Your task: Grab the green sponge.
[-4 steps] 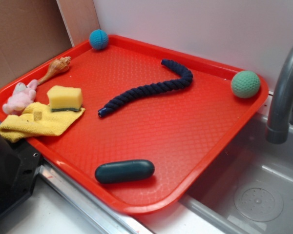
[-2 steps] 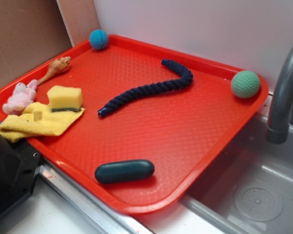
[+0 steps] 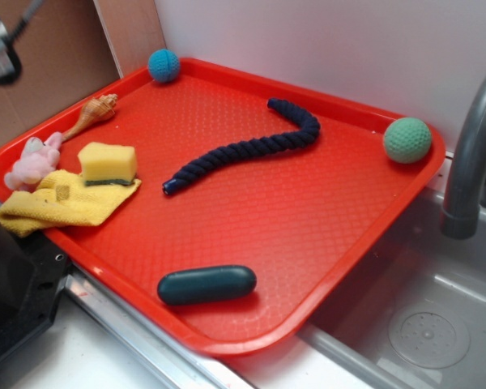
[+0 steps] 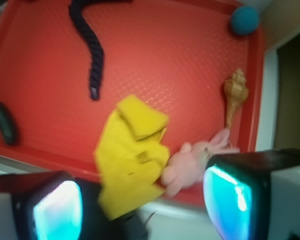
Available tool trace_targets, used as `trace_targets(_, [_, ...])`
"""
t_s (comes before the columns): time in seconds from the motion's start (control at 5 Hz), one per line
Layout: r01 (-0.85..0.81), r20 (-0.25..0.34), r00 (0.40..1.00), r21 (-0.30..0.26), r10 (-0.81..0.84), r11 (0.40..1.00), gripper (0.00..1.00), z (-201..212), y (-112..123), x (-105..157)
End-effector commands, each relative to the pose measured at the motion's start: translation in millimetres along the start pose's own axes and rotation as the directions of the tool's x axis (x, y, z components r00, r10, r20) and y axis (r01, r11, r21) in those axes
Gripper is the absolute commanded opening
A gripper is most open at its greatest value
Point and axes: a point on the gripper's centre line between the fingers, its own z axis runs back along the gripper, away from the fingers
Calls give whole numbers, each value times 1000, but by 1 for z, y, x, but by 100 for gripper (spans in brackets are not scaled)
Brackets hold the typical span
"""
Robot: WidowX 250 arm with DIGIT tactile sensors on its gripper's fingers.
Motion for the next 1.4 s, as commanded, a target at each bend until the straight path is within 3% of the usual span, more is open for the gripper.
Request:
trace_targets(0.0, [105,-51,993,-3,-105,994,100,-66,5,29])
trace_targets(0.2, [143,-48,988,-28,-144,989,100,-86,-15,43])
trace_targets(0.4, [183,-82,980,-12,-183,983,100,-97,-31,39])
trace_targets(0.6, [151,-115,982,-24,-153,988,100,-107,-29,23])
trace_targets(0.8, [98,-128,987,-31,-101,995,0,-111,-28,9])
trace_targets(1.2, [-10,-103,995,-32,6,999,0,-95,-31,-6])
